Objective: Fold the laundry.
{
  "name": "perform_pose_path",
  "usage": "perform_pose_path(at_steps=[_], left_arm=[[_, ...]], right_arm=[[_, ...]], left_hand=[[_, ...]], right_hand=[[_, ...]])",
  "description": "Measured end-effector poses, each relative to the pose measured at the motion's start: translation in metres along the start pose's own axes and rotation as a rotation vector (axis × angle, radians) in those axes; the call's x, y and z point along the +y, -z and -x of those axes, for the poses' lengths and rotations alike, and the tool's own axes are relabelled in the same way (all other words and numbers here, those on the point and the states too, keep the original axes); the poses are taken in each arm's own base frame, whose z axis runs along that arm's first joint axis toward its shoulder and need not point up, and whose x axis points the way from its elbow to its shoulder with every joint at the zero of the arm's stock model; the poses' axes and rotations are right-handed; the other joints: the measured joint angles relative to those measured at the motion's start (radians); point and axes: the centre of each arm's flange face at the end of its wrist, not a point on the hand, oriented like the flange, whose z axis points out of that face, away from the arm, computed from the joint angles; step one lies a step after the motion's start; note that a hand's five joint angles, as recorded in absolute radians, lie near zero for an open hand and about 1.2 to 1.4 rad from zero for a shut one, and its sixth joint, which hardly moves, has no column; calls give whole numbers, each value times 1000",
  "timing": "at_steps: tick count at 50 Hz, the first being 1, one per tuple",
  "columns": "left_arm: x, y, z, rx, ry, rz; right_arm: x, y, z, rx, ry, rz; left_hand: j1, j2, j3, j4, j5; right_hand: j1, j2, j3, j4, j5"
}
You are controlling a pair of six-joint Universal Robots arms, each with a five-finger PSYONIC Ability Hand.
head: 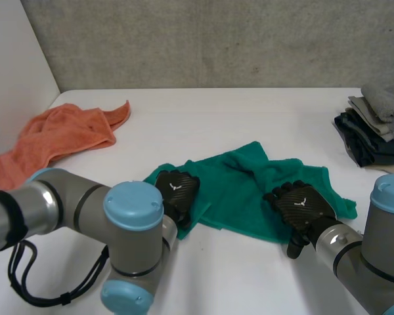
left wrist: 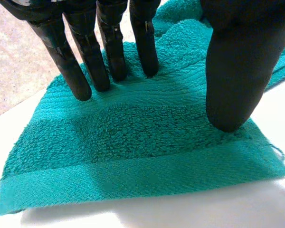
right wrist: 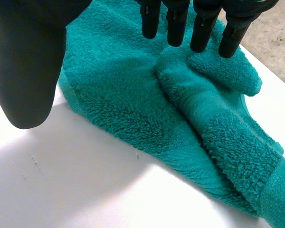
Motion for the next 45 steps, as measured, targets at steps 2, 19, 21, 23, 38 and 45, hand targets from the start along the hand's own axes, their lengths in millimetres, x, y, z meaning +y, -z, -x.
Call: perform_pose_path(at_steps=[2, 19, 21, 23, 38, 45], left_arm=[[0, -5, -1, -1, 1, -4], [-10, -35, 9, -68, 22, -55], [-18, -33, 21, -101, 31, -63], [-28, -28, 33, -128, 41, -77], [-120, 55, 93, -225, 100, -254], [-145, 76, 96, -191, 125, -329]], right_arm=[[0, 0, 0, -1, 0, 1], [2, -3, -3, 10, 13, 9], [0, -3, -5, 15, 10, 5], [-2, -4, -6, 21, 6, -1], [-30, -30, 11, -38, -185, -84], [-21, -50, 24, -56, -168, -56]], left_hand=[[26, 24, 25, 27, 26], [616, 657, 649, 653, 600], [616, 657, 649, 653, 600], [616, 657, 649, 653, 600], [616, 658, 649, 654, 600], [616, 658, 649, 654, 600]], right_hand=[[0, 0, 0, 0, 0], [0, 0, 0, 0, 0], [0, 0, 0, 0, 0], [0, 0, 0, 0, 0], [61, 92, 73, 72, 66], [357, 374, 340, 340, 331]])
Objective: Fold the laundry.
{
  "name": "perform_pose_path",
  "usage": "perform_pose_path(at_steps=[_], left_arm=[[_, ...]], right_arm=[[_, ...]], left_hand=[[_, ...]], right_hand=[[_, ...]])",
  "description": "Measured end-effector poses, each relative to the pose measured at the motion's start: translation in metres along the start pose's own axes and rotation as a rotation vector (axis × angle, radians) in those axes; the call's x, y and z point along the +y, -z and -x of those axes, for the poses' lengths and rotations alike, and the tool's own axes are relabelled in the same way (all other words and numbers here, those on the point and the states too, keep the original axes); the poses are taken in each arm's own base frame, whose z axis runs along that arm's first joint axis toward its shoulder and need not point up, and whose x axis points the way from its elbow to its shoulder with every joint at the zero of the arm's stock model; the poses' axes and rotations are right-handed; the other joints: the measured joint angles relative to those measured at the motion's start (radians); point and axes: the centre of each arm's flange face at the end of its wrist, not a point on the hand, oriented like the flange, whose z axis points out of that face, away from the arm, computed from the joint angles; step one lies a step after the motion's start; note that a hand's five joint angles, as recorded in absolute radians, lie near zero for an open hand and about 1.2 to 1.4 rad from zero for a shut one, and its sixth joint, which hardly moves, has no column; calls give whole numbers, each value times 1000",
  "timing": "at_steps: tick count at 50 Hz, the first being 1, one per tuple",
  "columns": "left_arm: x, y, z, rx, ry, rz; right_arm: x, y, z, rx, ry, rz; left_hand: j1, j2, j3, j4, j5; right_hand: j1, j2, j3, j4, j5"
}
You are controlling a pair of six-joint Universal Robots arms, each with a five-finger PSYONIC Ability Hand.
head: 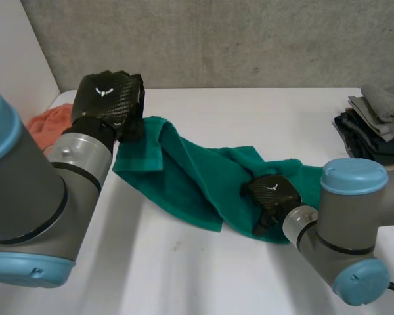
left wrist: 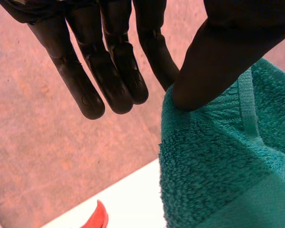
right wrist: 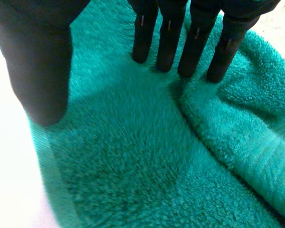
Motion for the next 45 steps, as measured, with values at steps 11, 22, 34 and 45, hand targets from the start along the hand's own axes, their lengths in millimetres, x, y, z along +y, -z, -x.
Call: perform_pose_path(at_steps=[11, 22, 34, 45], left_arm=[[-20, 16, 4, 19, 86, -27], [-40, 43, 13, 17, 99, -60], [-12, 66, 14, 31, 81, 26], [17, 62, 13, 26, 65, 110]], right_arm=[[-27, -3, -22, 118, 66, -56], [-137, 62, -72, 259, 316, -275], [-158, 23, -78, 108, 488, -318], [-88, -30, -69, 73, 435, -117]], left_hand=[[0, 0, 0, 0, 0], [0, 0, 0, 0, 0], [0, 1, 4, 0, 0], [0, 2, 5, 0, 0]], right_hand=[[526, 584, 608, 618, 584], [526, 584, 608, 619, 585], [526, 579, 602, 611, 586], [-363, -378, -370, -367, -359]])
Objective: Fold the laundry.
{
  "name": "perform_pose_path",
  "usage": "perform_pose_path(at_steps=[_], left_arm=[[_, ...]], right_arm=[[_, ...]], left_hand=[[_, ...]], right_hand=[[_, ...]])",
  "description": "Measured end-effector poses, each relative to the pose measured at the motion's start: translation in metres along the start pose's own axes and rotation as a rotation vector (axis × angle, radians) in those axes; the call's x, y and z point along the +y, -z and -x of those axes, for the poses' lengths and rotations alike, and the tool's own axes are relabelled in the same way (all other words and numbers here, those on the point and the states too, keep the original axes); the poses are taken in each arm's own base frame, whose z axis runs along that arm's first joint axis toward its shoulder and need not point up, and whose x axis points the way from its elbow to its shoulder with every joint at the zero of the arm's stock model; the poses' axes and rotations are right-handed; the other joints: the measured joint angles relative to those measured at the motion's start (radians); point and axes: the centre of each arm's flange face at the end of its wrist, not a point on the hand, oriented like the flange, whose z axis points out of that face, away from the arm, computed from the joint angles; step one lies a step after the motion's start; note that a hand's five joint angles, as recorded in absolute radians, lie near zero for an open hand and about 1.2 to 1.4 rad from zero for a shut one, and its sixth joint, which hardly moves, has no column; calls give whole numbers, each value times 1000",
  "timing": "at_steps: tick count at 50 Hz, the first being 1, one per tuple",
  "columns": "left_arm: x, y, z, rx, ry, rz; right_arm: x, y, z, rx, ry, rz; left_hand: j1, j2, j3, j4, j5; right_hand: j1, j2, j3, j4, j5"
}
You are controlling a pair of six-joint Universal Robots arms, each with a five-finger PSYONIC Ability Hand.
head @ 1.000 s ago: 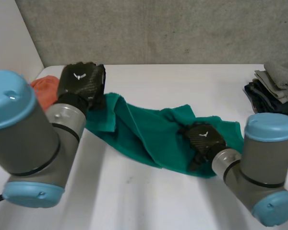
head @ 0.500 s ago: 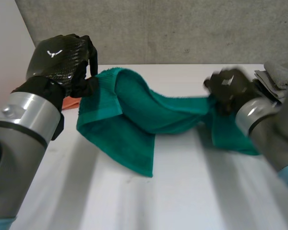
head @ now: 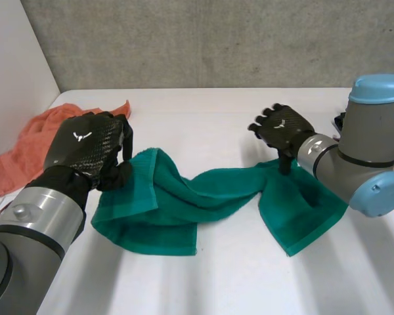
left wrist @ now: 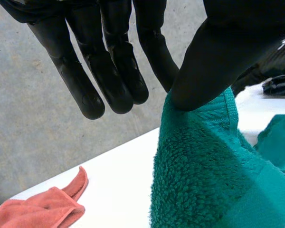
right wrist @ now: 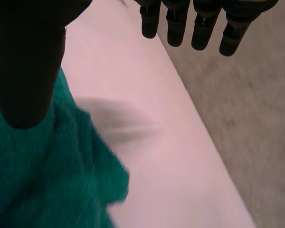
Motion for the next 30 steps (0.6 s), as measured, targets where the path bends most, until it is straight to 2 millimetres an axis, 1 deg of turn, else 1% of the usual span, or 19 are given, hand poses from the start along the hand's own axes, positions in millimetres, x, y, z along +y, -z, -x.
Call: perform_pose_path(at_steps=[3, 4, 5, 6, 8, 11, 12, 16, 19, 23, 30], left_arm=[[0, -3, 2, -9, -1, -1], [-1, -5, 4, -16, -1, -3], [-1, -6, 5, -20, -1, -4], [-2, -7, 7, -27, 0, -6], [-3, -9, 9, -36, 0, -10], [-4, -11, 11, -40, 1, -13], [-4, -12, 12, -39, 2, -13], [-2, -13, 12, -30, 3, -9], [0, -13, 11, -24, 4, -4], [2, -14, 11, -21, 4, 0], [4, -16, 10, -20, 5, -2]], right_arm=[[1, 16, -5, 53, -133, 49], [0, 26, -6, 72, -203, 62], [-1, 33, -6, 78, -240, 68], [-2, 45, -5, 85, -305, 77], [-2, 63, 0, 85, -383, 92], [7, 87, 15, 60, -463, 139], [13, 95, 23, 46, -484, 163], [33, 112, 48, 8, -515, 226], [46, 116, 62, -1, -515, 237], [60, 113, 75, -1, -503, 233], [73, 99, 82, 11, -468, 212]], left_hand=[[0, 0, 0, 0, 0], [0, 0, 0, 0, 0], [0, 0, 0, 0, 0], [0, 0, 0, 0, 0], [0, 0, 0, 0, 0], [0, 0, 0, 0, 0], [0, 0, 0, 0, 0], [0, 0, 0, 0, 0], [0, 0, 0, 0, 0], [0, 0, 0, 0, 0], [0, 0, 0, 0, 0]], right_hand=[[0, 0, 0, 0, 0], [1, 3, 6, 4, 4], [4, 3, 9, 9, 9], [4, 3, 21, 21, 19], [18, 21, 48, 45, 44], [82, 107, 114, 110, 109], [107, 128, 138, 136, 134], [229, 239, 250, 247, 245], [256, 271, 283, 282, 277], [254, 269, 281, 280, 271], [255, 270, 281, 280, 268]])
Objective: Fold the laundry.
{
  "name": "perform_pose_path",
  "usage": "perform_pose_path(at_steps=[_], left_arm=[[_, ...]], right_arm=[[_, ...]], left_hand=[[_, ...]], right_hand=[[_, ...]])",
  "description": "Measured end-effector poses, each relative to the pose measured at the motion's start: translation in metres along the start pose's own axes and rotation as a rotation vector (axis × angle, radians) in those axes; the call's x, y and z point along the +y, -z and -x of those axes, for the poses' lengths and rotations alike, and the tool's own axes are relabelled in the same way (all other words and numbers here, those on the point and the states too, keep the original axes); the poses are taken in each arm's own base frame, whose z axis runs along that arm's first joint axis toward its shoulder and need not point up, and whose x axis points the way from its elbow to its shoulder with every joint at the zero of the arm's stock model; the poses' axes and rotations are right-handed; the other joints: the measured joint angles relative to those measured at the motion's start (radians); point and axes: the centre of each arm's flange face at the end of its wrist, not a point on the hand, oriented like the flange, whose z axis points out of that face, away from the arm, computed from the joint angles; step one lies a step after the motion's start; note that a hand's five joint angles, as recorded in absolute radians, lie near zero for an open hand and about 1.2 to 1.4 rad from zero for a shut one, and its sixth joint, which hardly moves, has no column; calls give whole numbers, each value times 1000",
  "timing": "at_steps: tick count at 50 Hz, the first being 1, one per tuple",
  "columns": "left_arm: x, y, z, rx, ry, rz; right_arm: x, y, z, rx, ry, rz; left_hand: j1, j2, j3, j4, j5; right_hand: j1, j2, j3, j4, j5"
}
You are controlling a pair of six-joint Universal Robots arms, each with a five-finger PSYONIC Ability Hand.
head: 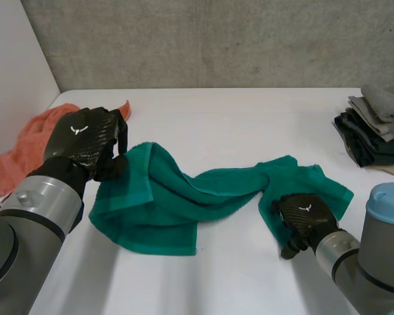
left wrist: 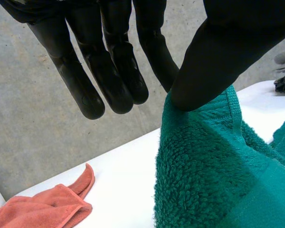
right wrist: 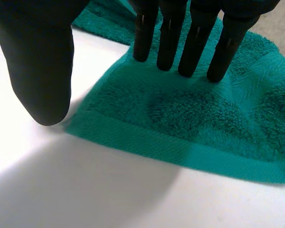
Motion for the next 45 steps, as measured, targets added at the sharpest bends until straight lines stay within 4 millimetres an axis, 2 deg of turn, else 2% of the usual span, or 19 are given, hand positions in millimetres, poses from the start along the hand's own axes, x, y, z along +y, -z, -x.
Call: perform_pose_path(at_steps=[5, 12, 19, 28, 31, 34, 36, 43, 45], left_arm=[[0, -1, 0, 0, 1, -5], [1, -1, 0, -1, 2, -8], [1, 0, 0, 0, 4, -8], [1, 0, -1, 2, 4, -10], [1, 0, -1, 2, 4, -10], [1, 0, -1, 2, 4, -10], [1, 0, -1, 2, 4, -10], [-2, 0, 0, -3, 3, -20], [-6, -1, 2, -8, 1, -31]], right_arm=[[3, -9, -2, 13, 40, -18], [4, -17, -5, 35, 84, -37], [-2, -23, -10, 61, 105, -75], [-10, -31, -15, 85, 144, -99], [-14, -35, -19, 99, 160, -112], [-17, -41, -23, 114, 171, -122], [-21, -47, -30, 136, 181, -136], [-42, -59, -70, 248, 195, -178], [-61, -52, -89, 297, 202, -197]], left_hand=[[0, 0, 0, 0, 0], [0, 0, 0, 0, 0], [0, 0, 0, 0, 0], [0, 0, 0, 0, 0], [0, 0, 0, 0, 0], [0, 0, 0, 0, 0], [0, 0, 0, 0, 0], [0, 0, 0, 0, 0], [0, 0, 0, 0, 0]], right_hand=[[18, 16, 19, 20, 27], [227, 227, 218, 215, 63], [246, 246, 243, 239, 229], [261, 260, 257, 252, 249], [335, 341, 334, 331, 326], [561, 572, 559, 559, 556], [638, 692, 682, 681, 665], [638, 695, 698, 705, 667], [638, 695, 698, 706, 667]])
